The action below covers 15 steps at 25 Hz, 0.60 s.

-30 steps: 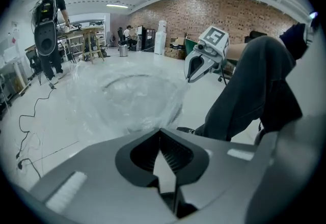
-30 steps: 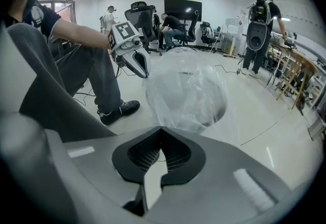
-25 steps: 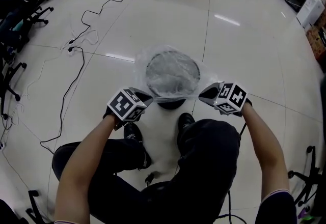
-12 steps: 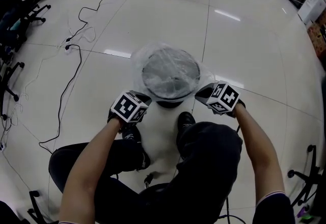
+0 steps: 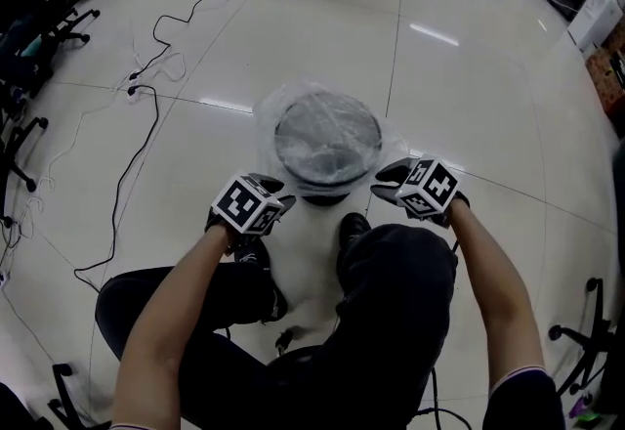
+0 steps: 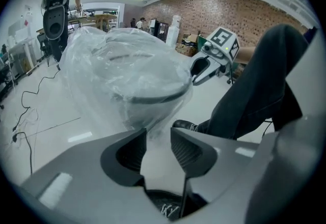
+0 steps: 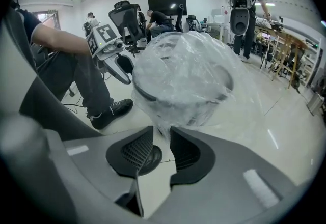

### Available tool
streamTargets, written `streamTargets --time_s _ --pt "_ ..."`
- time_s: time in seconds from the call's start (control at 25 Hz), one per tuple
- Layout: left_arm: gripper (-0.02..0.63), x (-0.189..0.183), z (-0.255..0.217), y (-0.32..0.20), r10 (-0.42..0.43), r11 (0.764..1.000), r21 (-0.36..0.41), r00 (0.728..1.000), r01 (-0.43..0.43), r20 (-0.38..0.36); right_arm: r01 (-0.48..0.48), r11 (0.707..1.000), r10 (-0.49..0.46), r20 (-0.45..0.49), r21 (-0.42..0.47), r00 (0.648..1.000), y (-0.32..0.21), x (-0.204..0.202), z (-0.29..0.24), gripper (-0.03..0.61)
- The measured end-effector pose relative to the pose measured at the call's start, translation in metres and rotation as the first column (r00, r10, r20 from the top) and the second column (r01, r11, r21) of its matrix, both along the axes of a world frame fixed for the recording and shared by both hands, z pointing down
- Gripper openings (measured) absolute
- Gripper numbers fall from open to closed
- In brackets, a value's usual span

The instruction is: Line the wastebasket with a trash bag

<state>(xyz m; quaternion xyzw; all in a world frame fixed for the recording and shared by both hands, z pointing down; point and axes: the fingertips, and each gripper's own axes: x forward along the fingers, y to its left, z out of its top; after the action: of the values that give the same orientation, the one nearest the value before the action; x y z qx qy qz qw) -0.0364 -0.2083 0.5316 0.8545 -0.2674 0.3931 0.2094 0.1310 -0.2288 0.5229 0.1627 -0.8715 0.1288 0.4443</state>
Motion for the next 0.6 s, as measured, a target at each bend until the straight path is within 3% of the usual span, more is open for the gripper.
streamTargets --time_s 0.12,0.32,0.44,0.6 --pt "0.204 0.002 -0.015 0.008 0.018 1.0 0.018 1.0 -0.018 -0.011 -0.009 1.0 0.009 0.002 0.022 1.0 0.006 0.003 -0.016 0.146" --pt "0.219 0.0 -0.047 0.013 0.029 0.997 0.068 0.999 -0.027 -0.034 -0.031 0.996 0.03 0.019 0.08 0.999 0.005 0.009 -0.05 0.158" --pt "0.218 -0.006 -0.076 0.0 -0.024 0.991 0.131 0.997 0.033 -0.072 -0.066 0.989 0.061 0.045 0.135 0.997 -0.007 0.012 -0.075 0.158" --pt "0.215 -0.028 -0.105 -0.031 -0.15 0.96 0.221 0.983 0.17 -0.108 -0.106 0.975 0.094 0.071 0.194 0.993 -0.027 0.009 -0.096 0.158"
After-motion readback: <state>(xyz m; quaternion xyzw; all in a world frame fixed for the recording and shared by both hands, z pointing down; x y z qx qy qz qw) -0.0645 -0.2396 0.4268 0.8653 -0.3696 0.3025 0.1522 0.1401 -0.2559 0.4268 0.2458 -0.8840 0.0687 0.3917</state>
